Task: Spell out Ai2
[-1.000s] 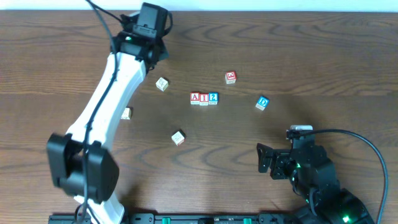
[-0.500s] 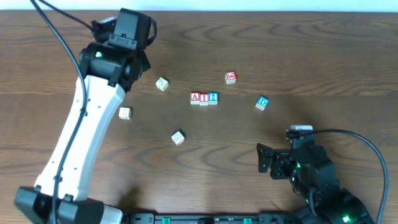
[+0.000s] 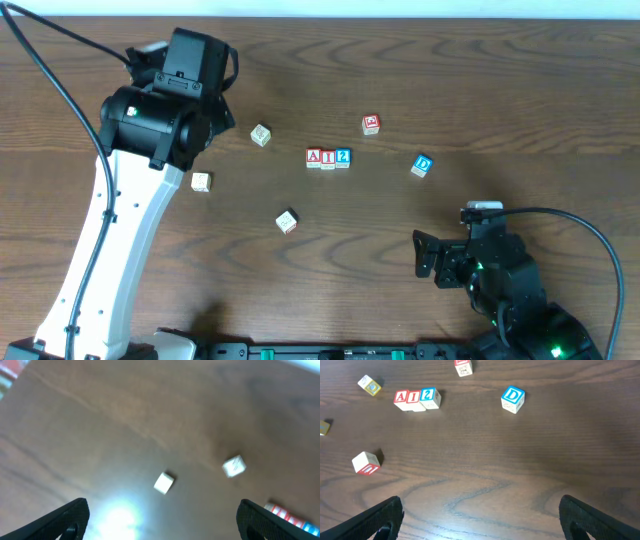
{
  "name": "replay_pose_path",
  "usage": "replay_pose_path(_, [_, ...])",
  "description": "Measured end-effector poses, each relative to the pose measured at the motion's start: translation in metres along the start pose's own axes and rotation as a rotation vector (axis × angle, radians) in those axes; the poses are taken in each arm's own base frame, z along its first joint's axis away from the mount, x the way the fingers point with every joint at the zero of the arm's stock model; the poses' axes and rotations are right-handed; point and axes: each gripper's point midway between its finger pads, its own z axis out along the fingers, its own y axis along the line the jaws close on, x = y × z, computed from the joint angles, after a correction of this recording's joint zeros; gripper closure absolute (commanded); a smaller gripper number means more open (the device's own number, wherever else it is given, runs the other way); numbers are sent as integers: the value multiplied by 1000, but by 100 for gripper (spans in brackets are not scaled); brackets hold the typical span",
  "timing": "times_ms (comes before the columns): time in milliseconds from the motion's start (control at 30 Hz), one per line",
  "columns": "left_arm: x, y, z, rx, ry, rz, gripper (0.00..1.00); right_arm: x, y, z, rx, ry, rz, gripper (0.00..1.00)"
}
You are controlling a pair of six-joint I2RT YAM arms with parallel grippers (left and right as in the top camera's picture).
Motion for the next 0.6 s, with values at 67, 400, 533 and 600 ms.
replay_pose_path(67, [10, 3, 0, -4, 43, 18, 5, 0, 0, 0, 0, 0, 0, 1])
replay_pose_path(400, [31, 10, -2, -20, 135, 55, 5, 0, 0, 0, 0, 0, 0, 1])
replay_pose_path(533, [32, 15, -3, -38, 140, 88, 5, 0, 0, 0, 0, 0, 0, 1])
replay_pose_path(600, [28, 16, -4, -42, 116, 120, 5, 0, 0, 0, 0, 0, 0, 1])
